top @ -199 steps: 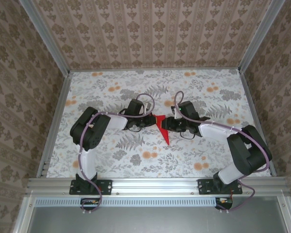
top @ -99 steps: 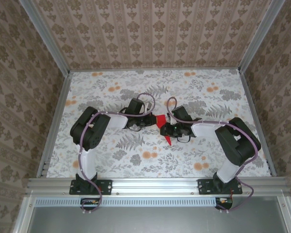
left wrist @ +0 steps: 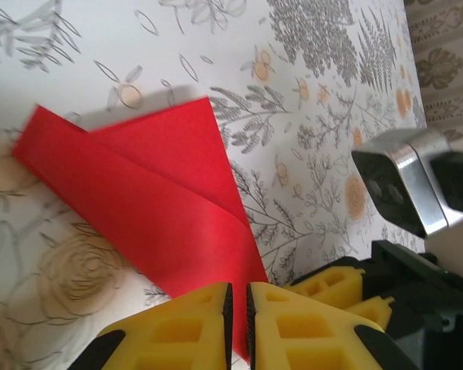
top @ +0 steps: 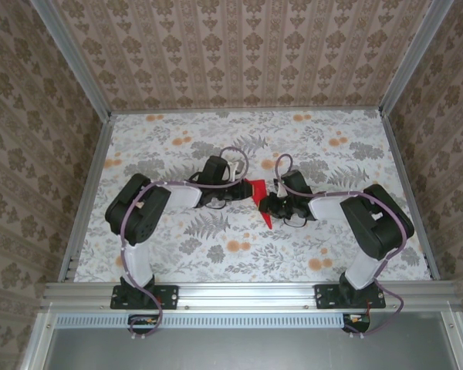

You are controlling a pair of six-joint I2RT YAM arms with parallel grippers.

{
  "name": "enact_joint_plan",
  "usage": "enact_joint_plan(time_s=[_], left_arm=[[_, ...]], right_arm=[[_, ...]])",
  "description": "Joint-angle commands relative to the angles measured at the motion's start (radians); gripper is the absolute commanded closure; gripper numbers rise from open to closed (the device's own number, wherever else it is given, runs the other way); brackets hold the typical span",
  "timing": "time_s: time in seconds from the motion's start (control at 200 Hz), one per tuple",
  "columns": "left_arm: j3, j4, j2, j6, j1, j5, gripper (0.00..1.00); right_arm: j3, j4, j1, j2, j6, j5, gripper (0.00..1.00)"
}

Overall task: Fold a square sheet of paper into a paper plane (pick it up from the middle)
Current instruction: Fold the wing for the fifth time at the center of the table.

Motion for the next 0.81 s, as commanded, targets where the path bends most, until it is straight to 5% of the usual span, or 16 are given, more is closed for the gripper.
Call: enact_joint_plan(time_s=[0.0, 0.475, 0.8], left_arm=[[-0.006, 0.029, 0.018, 0.0, -0.02, 0.023, 0.84], [0.065, -0.061, 0.119, 0.008, -0.039, 0.023, 0.88], [0.156, -0.252, 0.116, 0.056, -0.021, -0.094, 0.88]], right_arm=[[-0.041, -0.021, -0.01, 0.058, 0.055, 0.005, 0.82], [-0.023, -0.114, -0.027, 0.074, 0.045, -0.023, 0.84], [-0.023, -0.257, -0.029, 0.086, -0.035, -0.023, 0.84]])
